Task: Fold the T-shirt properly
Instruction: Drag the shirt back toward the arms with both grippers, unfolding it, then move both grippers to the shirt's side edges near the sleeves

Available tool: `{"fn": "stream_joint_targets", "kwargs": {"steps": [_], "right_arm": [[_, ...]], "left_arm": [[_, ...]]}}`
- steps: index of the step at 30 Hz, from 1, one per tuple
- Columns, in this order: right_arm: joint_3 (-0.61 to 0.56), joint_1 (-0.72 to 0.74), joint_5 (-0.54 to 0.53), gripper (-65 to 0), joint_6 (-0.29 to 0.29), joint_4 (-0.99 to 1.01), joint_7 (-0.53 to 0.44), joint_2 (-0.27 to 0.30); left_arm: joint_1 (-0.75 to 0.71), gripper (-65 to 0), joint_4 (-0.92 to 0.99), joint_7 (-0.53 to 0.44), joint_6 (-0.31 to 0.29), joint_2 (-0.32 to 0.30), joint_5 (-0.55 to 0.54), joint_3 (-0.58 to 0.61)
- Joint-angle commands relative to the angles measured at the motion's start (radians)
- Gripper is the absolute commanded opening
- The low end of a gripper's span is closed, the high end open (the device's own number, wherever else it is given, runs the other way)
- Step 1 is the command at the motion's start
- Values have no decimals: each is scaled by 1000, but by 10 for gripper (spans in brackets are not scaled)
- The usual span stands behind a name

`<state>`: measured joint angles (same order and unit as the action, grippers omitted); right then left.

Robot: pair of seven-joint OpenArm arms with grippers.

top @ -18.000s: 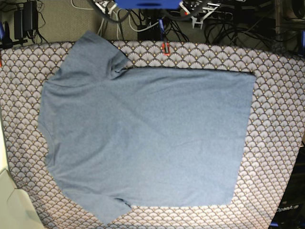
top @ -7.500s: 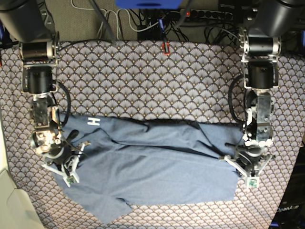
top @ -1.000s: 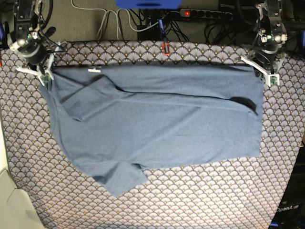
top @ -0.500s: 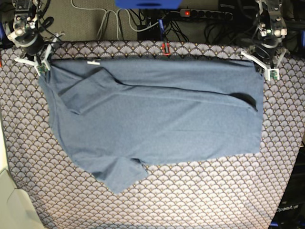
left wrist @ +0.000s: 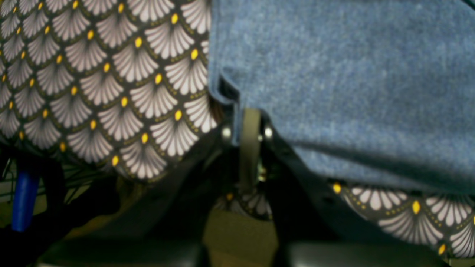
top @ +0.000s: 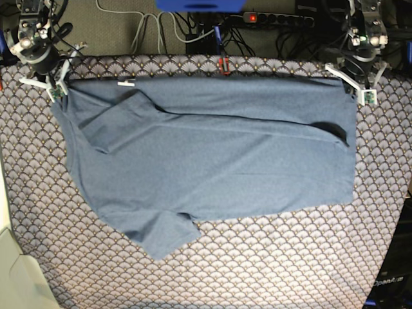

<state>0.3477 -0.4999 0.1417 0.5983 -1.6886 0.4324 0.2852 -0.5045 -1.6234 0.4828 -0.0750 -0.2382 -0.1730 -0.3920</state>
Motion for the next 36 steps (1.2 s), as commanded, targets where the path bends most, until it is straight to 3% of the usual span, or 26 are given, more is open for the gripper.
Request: {"fn": "stream_joint_targets", "kwargs": {"steps": [1, 5, 9, 12, 15, 20, 23, 27, 36], "right_arm": [[11, -9, 8, -650, -4, -14, 9, 13], [11, -9, 8, -650, -4, -14, 9, 12], [12, -9, 8, -650, -1, -17, 9, 12], [14, -9, 8, -648, 53, -43, 16, 10], [60, 2, 8, -565, 100, -55, 18, -17], [201, 68, 8, -385, 100, -60, 18, -76], [278, 103, 9, -335, 100, -61, 18, -96], [334, 139, 9, -327, 100, -61, 18, -94], [308, 214, 12, -328, 100, -60, 18, -71]], "left_arm": [[-13, -645, -8, 15, 5, -11, 8, -3], [-12, -626, -8, 15, 5, -11, 8, -3], [-12, -484, -8, 15, 5, -11, 8, -3], [-12, -376, -8, 15, 5, -11, 8, -3], [-10, -319, -8, 15, 4, -11, 8, -3], [-7, -314, -10, 15, 4, -11, 8, -3], [-7, -314, -15, 11, 4, -11, 7, -6], [-7, -314, -84, 9, 4, -11, 7, -12], [39, -314, -242, 15, 13, -11, 10, -14]]}}
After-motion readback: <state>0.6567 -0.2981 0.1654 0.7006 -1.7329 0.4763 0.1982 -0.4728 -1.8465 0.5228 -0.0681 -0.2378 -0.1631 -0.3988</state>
